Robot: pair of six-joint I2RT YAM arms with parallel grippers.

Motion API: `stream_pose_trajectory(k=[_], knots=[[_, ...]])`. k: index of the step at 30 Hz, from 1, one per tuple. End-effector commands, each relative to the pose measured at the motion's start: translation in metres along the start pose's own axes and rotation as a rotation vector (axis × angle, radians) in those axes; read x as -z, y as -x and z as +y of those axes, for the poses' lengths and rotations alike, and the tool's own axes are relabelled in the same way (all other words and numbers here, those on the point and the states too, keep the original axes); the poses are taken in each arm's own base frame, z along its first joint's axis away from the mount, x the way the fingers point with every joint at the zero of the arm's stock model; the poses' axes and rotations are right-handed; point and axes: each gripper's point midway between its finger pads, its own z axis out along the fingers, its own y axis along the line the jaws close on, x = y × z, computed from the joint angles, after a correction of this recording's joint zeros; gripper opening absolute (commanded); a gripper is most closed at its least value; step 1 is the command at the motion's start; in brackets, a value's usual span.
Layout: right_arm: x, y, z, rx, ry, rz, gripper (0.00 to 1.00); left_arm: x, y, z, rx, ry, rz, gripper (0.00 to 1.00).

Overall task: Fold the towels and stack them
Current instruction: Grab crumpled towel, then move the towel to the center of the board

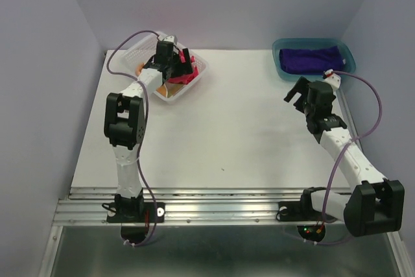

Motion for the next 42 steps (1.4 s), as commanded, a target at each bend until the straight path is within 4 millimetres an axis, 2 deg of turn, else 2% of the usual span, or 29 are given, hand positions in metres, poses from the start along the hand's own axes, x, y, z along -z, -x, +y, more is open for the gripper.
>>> stream_pose_trajectory(k=[1, 2, 3, 4, 6, 7, 9, 10, 13, 16, 17, 19, 20, 22, 23, 24, 25, 26, 28, 29, 31, 32, 33, 34, 35, 36, 38, 39, 42], knots=[[0.001, 0.007, -0.001, -0.013, -0.019, -0.025, 1.0, -0.002, 0.025, -0.026, -0.009, -0.09, -0.036, 0.99], [0.0, 0.006, -0.001, -0.011, -0.022, -0.017, 1.0, -0.007, 0.022, -0.023, -0.005, -0.08, -0.023, 0.98], [-0.001, 0.005, 0.0, -0.012, -0.02, -0.012, 1.0, -0.008, 0.022, -0.022, -0.004, -0.074, -0.024, 0.92], [-0.002, 0.003, 0.0, -0.01, -0.02, -0.005, 1.0, -0.009, 0.022, -0.021, -0.001, -0.066, -0.026, 0.71], [-0.004, 0.001, -0.001, -0.01, -0.022, -0.006, 1.0, -0.007, 0.023, -0.021, 0.003, -0.066, -0.029, 0.43], [-0.004, 0.0, -0.003, -0.009, -0.027, -0.004, 1.0, -0.003, 0.025, -0.027, 0.005, -0.091, -0.028, 0.2], [-0.005, -0.001, -0.001, -0.009, -0.021, -0.002, 1.0, 0.003, 0.029, -0.033, 0.005, -0.111, -0.034, 0.06], [-0.005, -0.002, -0.001, -0.006, -0.019, 0.002, 1.0, 0.011, 0.038, -0.036, 0.006, -0.115, -0.057, 0.0], [-0.005, -0.001, 0.0, 0.0, -0.015, 0.0, 1.0, 0.025, 0.057, -0.04, 0.004, -0.106, -0.103, 0.0], [-0.003, 0.002, 0.002, 0.003, -0.002, -0.009, 1.0, 0.056, 0.089, -0.054, -0.012, -0.135, -0.179, 0.0], [0.0, 0.005, 0.005, -0.001, 0.016, -0.012, 1.0, 0.078, 0.107, -0.063, -0.021, -0.155, -0.23, 0.0], [0.004, 0.004, 0.006, -0.002, 0.034, -0.012, 1.0, 0.102, 0.124, -0.072, -0.033, -0.177, -0.279, 0.0], [0.009, 0.008, 0.01, -0.01, 0.056, -0.026, 1.0, 0.127, 0.139, -0.081, -0.042, -0.202, -0.33, 0.0], [0.013, 0.006, 0.007, -0.012, 0.06, -0.031, 1.0, 0.151, 0.147, -0.093, -0.062, -0.25, -0.366, 0.0], [0.016, 0.007, 0.007, -0.014, 0.065, -0.036, 1.0, 0.178, 0.159, -0.105, -0.078, -0.29, -0.417, 0.0], [0.019, 0.007, 0.006, -0.016, 0.065, -0.038, 1.0, 0.19, 0.163, -0.11, -0.085, -0.309, -0.434, 0.0], [0.025, 0.009, 0.005, -0.022, 0.074, -0.05, 1.0, 0.215, 0.17, -0.121, -0.099, -0.351, -0.467, 0.0], [0.028, 0.01, 0.005, -0.023, 0.077, -0.053, 1.0, 0.228, 0.172, -0.128, -0.113, -0.378, -0.482, 0.0], [0.037, 0.015, 0.004, -0.029, 0.09, -0.071, 1.0, 0.254, 0.174, -0.146, -0.139, -0.434, -0.515, 0.0], [0.041, 0.014, 0.003, -0.029, 0.09, -0.07, 1.0, 0.279, 0.175, -0.162, -0.155, -0.477, -0.549, 0.0], [0.05, 0.02, 0.003, -0.039, 0.104, -0.093, 1.0, 0.304, 0.171, -0.18, -0.182, -0.55, -0.565, 0.0], [0.053, 0.021, 0.003, -0.042, 0.112, -0.098, 1.0, 0.326, 0.17, -0.189, -0.198, -0.595, -0.592, 0.0], [0.055, 0.019, 0.002, -0.044, 0.116, -0.095, 1.0, 0.337, 0.165, -0.197, -0.208, -0.63, -0.594, 0.0], [0.057, 0.018, 0.004, -0.046, 0.13, -0.094, 1.0, 0.346, 0.151, -0.213, -0.225, -0.682, -0.576, 0.0], [0.062, 0.021, 0.006, -0.051, 0.144, -0.103, 1.0, 0.368, 0.148, -0.221, -0.236, -0.722, -0.603, 0.0], [0.063, 0.019, 0.006, -0.052, 0.149, -0.099, 1.0, 0.381, 0.136, -0.238, -0.245, -0.782, -0.6, 0.0], [0.067, 0.018, 0.007, -0.056, 0.165, -0.091, 1.0, 0.396, 0.121, -0.252, -0.248, -0.853, -0.59, 0.0], [0.069, 0.017, 0.008, -0.059, 0.173, -0.087, 1.0, 0.407, 0.106, -0.264, -0.253, -0.922, -0.562, 0.0], [0.074, 0.015, 0.007, -0.063, 0.178, -0.078, 1.0, 0.418, 0.086, -0.285, -0.255, -1.036, -0.504, 0.0]])
